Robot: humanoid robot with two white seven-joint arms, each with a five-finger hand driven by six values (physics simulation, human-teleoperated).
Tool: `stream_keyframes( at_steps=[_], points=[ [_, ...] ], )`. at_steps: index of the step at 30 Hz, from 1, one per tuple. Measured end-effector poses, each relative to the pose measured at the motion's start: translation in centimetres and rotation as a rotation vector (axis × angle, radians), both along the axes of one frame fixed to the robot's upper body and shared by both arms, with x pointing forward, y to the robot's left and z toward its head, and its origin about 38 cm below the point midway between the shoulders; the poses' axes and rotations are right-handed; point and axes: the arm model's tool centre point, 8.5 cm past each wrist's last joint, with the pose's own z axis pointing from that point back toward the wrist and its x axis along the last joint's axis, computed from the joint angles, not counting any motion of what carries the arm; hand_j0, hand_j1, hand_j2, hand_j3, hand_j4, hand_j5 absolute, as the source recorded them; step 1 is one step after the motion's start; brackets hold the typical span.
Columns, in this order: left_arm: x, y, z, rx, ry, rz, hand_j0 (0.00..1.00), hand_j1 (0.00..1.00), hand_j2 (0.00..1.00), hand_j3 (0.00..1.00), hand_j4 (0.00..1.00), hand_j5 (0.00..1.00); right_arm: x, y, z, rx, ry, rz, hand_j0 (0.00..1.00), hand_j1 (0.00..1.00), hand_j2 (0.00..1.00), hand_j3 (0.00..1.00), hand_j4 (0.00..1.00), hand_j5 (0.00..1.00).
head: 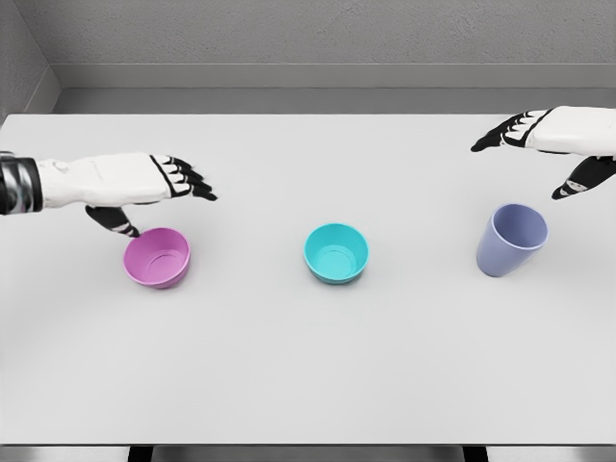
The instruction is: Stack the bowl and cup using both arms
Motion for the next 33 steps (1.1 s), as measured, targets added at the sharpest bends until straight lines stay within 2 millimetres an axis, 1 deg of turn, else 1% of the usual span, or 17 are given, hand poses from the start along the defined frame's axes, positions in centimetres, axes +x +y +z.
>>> stream_keyframes(
  at_steps=[5,6,12,13,15,17,18,20,24,25,28,29,33],
  points=[
    [-0.2,1.0,-1.2,0.016,0.04,0.021,1.0,1.0,1.0,1.0,1.0,1.0,0.0,0.0,-0.1,-0.002,0.0,0.001,1.0,1.0,1.0,1.0,1.0,1.0],
    [-0.5,1.1,-1.7,0.02,0.054,0.025,1.0,1.0,1.0,1.0,1.0,1.0,0.0,0.0,-0.1,-0.002,0.001,0.0,1.0,1.0,1.0,1.0,1.0,1.0],
    [-0.2,2.3,-2.6,0.041,0.069,0.059,1.0,1.0,1.0,1.0,1.0,1.0,-0.1,-0.3,-0.4,-0.015,0.006,-0.007,1.0,1.0,1.0,1.0,1.0,1.0],
    [-0.4,2.5,-3.0,0.044,0.08,0.064,1.0,1.0,1.0,1.0,1.0,1.0,-0.1,-0.5,-0.4,-0.017,0.007,-0.011,1.0,1.0,1.0,1.0,1.0,1.0],
    [-0.4,2.7,-3.3,0.047,0.086,0.07,1.0,1.0,1.0,1.0,1.0,1.0,-0.1,-0.8,-0.6,-0.02,0.013,-0.02,1.0,1.0,1.0,1.0,1.0,1.0],
    [-0.5,2.8,-3.8,0.051,0.096,0.073,1.0,1.0,1.0,1.0,1.0,1.0,-0.1,-1.0,-1.0,-0.024,0.022,-0.025,1.0,1.0,1.0,1.0,1.0,1.0],
    [-0.6,2.8,-4.1,0.053,0.102,0.073,1.0,1.0,1.0,1.0,1.0,1.0,-0.3,-1.1,-1.6,-0.025,0.035,-0.027,1.0,1.0,1.0,1.0,1.0,1.0],
    [-0.7,2.8,-4.4,0.053,0.106,0.073,1.0,1.0,1.0,1.0,1.0,1.0,-0.4,-1.2,-1.8,-0.027,0.04,-0.029,1.0,1.0,1.0,1.0,1.0,1.0],
    [-0.7,2.8,-4.5,0.053,0.107,0.073,1.0,1.0,1.0,1.0,1.0,1.0,-0.7,-1.9,-2.3,-0.032,0.056,-0.044,1.0,1.0,1.0,1.0,1.0,1.0],
    [-0.9,2.8,-4.8,0.054,0.116,0.074,1.0,1.0,1.0,1.0,1.0,1.0,-0.7,-2.1,-2.3,-0.032,0.055,-0.05,1.0,1.0,1.0,1.0,1.0,1.0],
    [-1.0,2.8,-5.0,0.058,0.116,0.074,1.0,1.0,1.0,1.0,1.0,1.0,-0.4,-2.8,-2.4,-0.035,0.058,-0.072,1.0,1.0,1.0,1.0,1.0,1.0],
    [-1.0,2.8,-5.0,0.059,0.116,0.074,1.0,1.0,1.0,1.0,1.0,1.0,-0.6,-3.0,-3.0,-0.037,0.073,-0.078,1.0,1.0,1.0,1.0,1.0,1.0],
    [-1.0,2.8,-5.1,0.061,0.115,0.073,1.0,1.0,1.0,1.0,1.0,1.0,-0.6,-3.4,-3.8,-0.045,0.096,-0.089,1.0,1.0,1.0,1.0,1.0,1.0]
  ],
)
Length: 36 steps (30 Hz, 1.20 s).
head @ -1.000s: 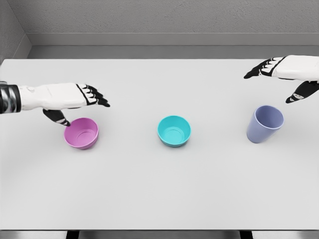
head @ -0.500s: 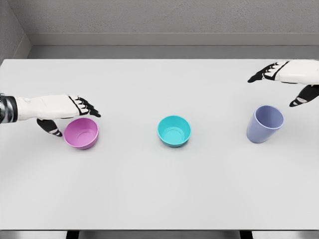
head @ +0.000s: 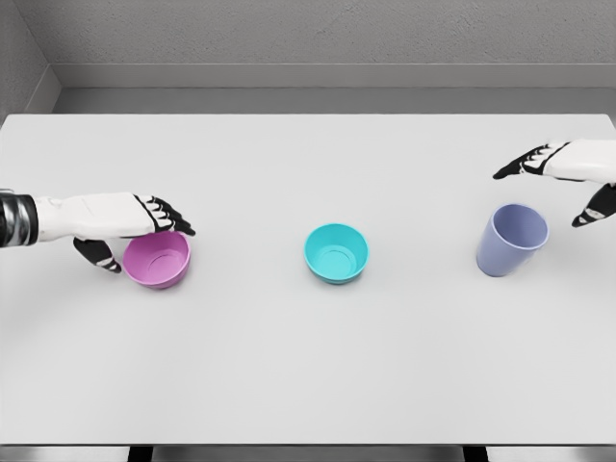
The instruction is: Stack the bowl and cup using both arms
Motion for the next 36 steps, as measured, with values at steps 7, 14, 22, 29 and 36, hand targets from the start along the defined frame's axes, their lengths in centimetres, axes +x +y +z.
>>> stream_keyframes(
  at_steps=[7,14,22,29,36],
  points=[
    [0.0,-0.2,-0.1,-0.001,0.0,-0.002,1.0,1.0,1.0,1.0,1.0,1.0,-0.2,-0.6,-1.2,-0.009,0.031,-0.019,1.0,1.0,1.0,1.0,1.0,1.0],
    [0.1,-0.1,-0.1,0.008,-0.005,-0.002,1.0,1.0,1.0,1.0,1.0,1.0,-0.3,-0.6,-1.6,-0.008,0.04,-0.017,1.0,1.0,1.0,1.0,1.0,1.0],
    [0.0,0.0,-0.2,0.016,-0.005,-0.003,1.0,1.0,1.0,1.0,1.0,1.0,-0.4,-0.4,-1.9,0.003,0.04,-0.017,1.0,1.0,1.0,1.0,1.0,1.0],
    [-0.3,-0.1,-0.7,0.015,0.006,-0.004,1.0,1.0,1.0,1.0,1.0,1.0,-0.5,-0.1,-2.5,0.009,0.051,-0.011,1.0,1.0,1.0,1.0,1.0,1.0],
    [-0.3,0.0,-0.7,0.011,0.003,-0.001,1.0,1.0,1.0,1.0,1.0,1.0,-0.4,0.3,-2.7,0.015,0.055,-0.002,1.0,1.0,1.0,1.0,1.0,1.0]
  ],
)
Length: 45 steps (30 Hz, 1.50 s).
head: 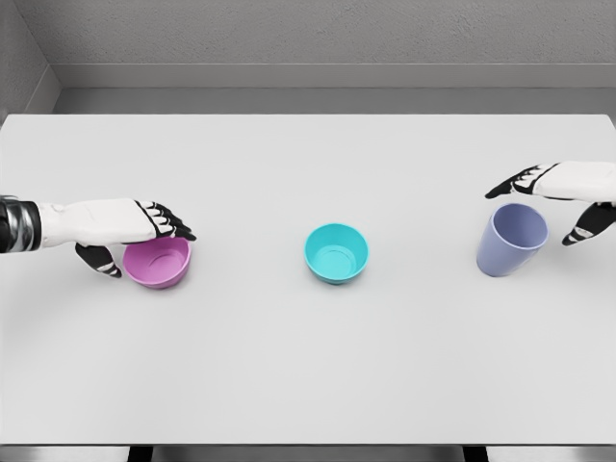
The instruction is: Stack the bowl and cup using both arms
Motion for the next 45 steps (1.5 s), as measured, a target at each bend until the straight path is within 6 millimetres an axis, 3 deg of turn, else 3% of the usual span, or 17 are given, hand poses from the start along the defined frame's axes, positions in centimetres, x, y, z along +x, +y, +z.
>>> stream_keyframes(
  at_steps=[20,25,28,45],
  points=[
    [0.1,-0.7,0.1,-0.025,-0.018,-0.009,1.0,1.0,1.0,1.0,1.0,1.0,-0.2,1.3,-1.0,0.013,0.02,0.032,1.0,1.0,1.0,1.0,1.0,1.0],
    [-0.4,-0.6,-0.9,-0.023,0.002,-0.008,1.0,1.0,1.0,1.0,1.0,1.0,-0.3,1.3,-1.2,0.013,0.025,0.032,1.0,1.0,1.0,1.0,1.0,1.0],
    [-0.3,-0.6,-1.0,-0.016,-0.002,-0.007,0.82,0.82,0.82,0.82,0.82,0.82,-0.3,1.4,-1.3,0.013,0.026,0.034,1.0,1.0,1.0,1.0,1.0,1.0],
    [-0.3,-0.2,-1.0,-0.003,-0.005,-0.001,0.6,0.6,0.6,0.6,0.6,0.6,-0.6,2.1,-0.8,0.013,0.02,0.062,1.0,1.0,1.0,1.0,1.0,1.0]
  ],
)
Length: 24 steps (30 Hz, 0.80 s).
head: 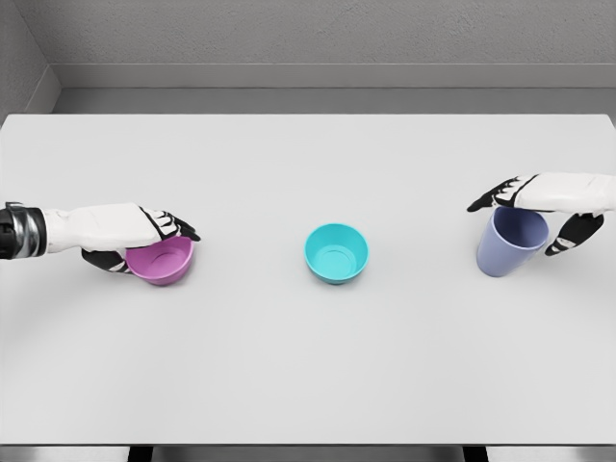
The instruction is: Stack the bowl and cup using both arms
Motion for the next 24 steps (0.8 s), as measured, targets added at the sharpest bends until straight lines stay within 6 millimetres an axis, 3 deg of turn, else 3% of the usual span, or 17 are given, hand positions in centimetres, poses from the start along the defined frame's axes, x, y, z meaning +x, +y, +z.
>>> stream_keyframes(
  at_steps=[8,24],
  points=[
    [0.0,0.0,0.0,-0.001,0.0,0.001,0.51,0.51,0.51,0.51,0.51,0.51,-0.1,0.3,0.0,0.003,-0.001,0.01,1.0,1.0,1.0,1.0,1.0,1.0],
    [0.3,-1.4,0.5,-0.033,-0.014,-0.024,0.51,0.51,0.51,0.51,0.51,0.51,-0.1,0.4,-0.1,0.001,0.004,0.013,1.0,1.0,1.0,1.0,1.0,1.0]
  ],
)
